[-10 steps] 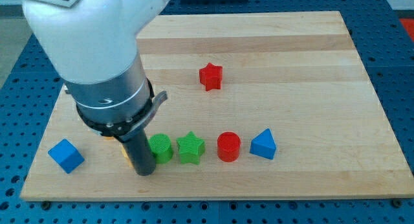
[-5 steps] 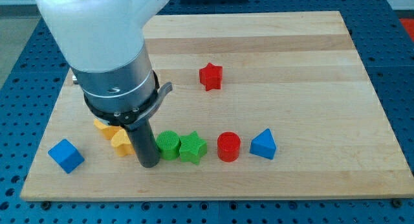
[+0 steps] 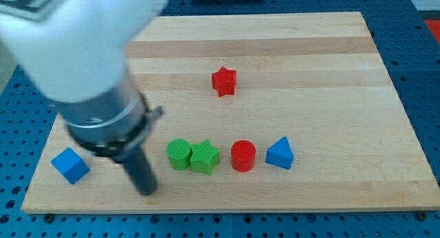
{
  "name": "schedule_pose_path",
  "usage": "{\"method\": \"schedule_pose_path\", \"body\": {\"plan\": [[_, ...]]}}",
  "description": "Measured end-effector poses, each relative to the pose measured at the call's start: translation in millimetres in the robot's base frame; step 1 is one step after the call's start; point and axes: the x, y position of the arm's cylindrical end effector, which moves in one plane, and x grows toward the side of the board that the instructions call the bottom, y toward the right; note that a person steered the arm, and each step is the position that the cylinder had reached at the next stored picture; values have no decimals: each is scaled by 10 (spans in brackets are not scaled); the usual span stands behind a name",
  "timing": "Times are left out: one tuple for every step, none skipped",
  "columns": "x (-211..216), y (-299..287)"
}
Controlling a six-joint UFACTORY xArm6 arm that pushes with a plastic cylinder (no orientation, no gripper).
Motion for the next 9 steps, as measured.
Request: {"method": "schedule_pose_path", "body": {"plan": [[-27, 553], [-27, 933], [-113, 1082], [-333, 1082], [-388, 992], [-388, 790], [-388, 567], [-388, 412], [-389, 347]]}}
